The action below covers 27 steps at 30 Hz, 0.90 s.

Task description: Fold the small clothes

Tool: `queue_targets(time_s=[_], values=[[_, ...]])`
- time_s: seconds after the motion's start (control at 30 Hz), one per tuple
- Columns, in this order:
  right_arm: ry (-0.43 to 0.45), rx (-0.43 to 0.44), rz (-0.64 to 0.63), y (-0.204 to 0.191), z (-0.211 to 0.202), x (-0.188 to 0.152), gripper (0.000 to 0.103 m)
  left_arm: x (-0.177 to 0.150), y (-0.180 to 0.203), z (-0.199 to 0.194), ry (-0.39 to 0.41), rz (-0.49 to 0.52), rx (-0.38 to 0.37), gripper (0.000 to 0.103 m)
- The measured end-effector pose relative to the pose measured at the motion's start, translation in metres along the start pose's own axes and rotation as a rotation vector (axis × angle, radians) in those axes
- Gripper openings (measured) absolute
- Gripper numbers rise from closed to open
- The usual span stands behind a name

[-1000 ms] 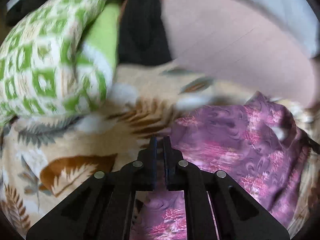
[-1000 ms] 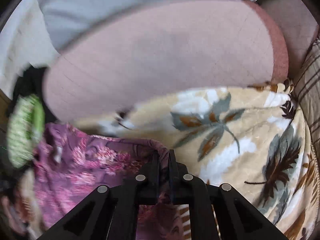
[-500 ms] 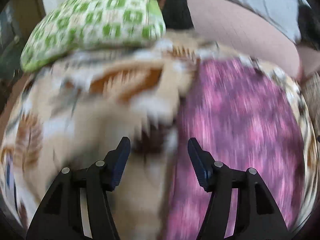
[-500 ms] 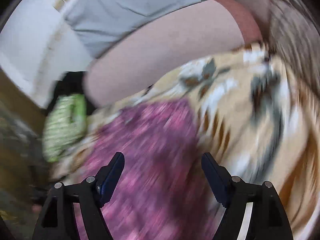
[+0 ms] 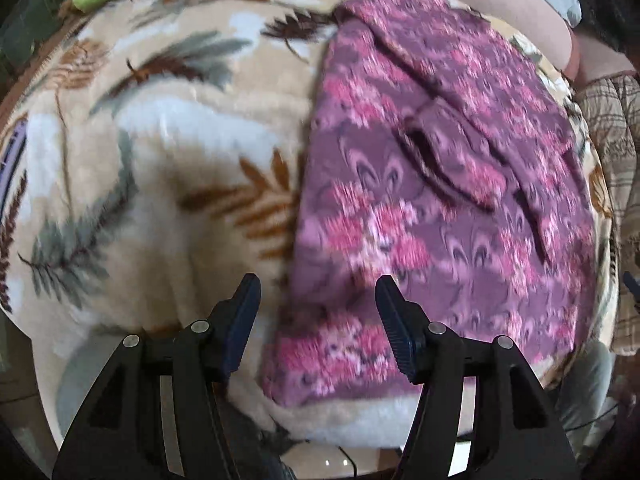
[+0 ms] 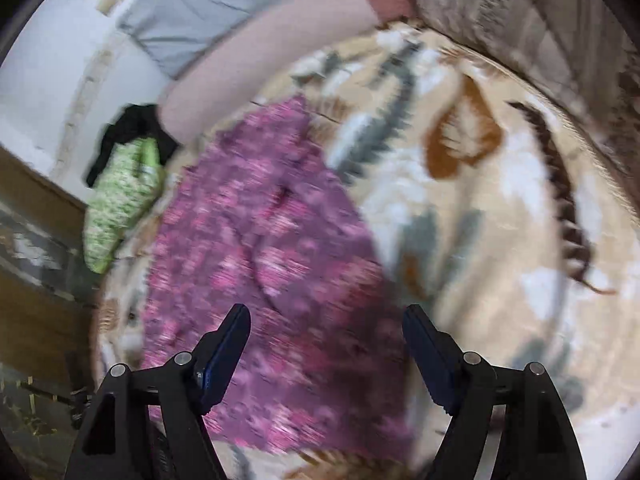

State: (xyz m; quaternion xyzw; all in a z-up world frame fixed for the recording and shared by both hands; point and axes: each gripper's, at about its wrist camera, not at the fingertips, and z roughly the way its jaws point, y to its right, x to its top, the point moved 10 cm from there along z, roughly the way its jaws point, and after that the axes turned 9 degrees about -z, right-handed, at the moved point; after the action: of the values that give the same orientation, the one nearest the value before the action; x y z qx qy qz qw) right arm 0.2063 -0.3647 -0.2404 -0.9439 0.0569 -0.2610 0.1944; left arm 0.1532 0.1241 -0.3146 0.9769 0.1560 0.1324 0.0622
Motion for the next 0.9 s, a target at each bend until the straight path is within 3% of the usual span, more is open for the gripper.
queue_targets(time_s=[0.13, 0.23, 0.3, 0.43, 0.5, 0.57, 0.63, 0.67, 0.7, 0.73, 0.9], values=[[-0.064, 0.045, 0.033, 0.002, 0.017, -0.029, 0.065, -0.011, -0.002, 0.000, -0.003, 0.010, 0.019, 0.060], [-0.102, -0.014, 0.072, 0.011, 0.031, -0.047, 0.059, -0.019, -0.010, 0.002, -0.019, -0.029, -0.013, 0.060], [-0.125, -0.009, 0.102, 0.011, 0.035, -0.058, 0.057, -0.025, -0.011, 0.006, -0.048, -0.042, -0.050, 0.059], [-0.151, -0.116, 0.113, 0.022, 0.031, -0.073, 0.055, -0.030, -0.004, 0.005, -0.047, -0.034, -0.082, 0.059], [-0.194, -0.090, 0.135, 0.024, 0.039, -0.082, 0.055, -0.031, -0.003, 0.008, -0.042, -0.024, -0.056, 0.059], [-0.207, -0.071, 0.110, 0.022, 0.046, -0.085, 0.055, -0.031, -0.003, 0.006, -0.024, -0.018, -0.034, 0.053], [-0.221, -0.129, 0.061, 0.022, 0.050, -0.087, 0.046, -0.029, -0.004, 0.009, -0.013, -0.003, 0.009, 0.035], [-0.220, -0.168, 0.042, 0.022, 0.049, -0.086, 0.031, -0.029, -0.005, 0.008, -0.008, -0.006, 0.014, 0.027], [-0.221, -0.204, 0.021, 0.022, 0.046, -0.086, 0.015, -0.029, -0.005, 0.005, -0.008, -0.006, 0.000, 0.005], [-0.213, -0.202, 0.020, 0.020, 0.042, -0.085, 0.007, -0.029, -0.004, 0.003, -0.013, -0.010, -0.020, 0.006], [-0.146, -0.227, -0.005, 0.010, -0.003, -0.072, 0.003, -0.031, -0.006, -0.036, 0.008, 0.000, -0.068, 0.005]])
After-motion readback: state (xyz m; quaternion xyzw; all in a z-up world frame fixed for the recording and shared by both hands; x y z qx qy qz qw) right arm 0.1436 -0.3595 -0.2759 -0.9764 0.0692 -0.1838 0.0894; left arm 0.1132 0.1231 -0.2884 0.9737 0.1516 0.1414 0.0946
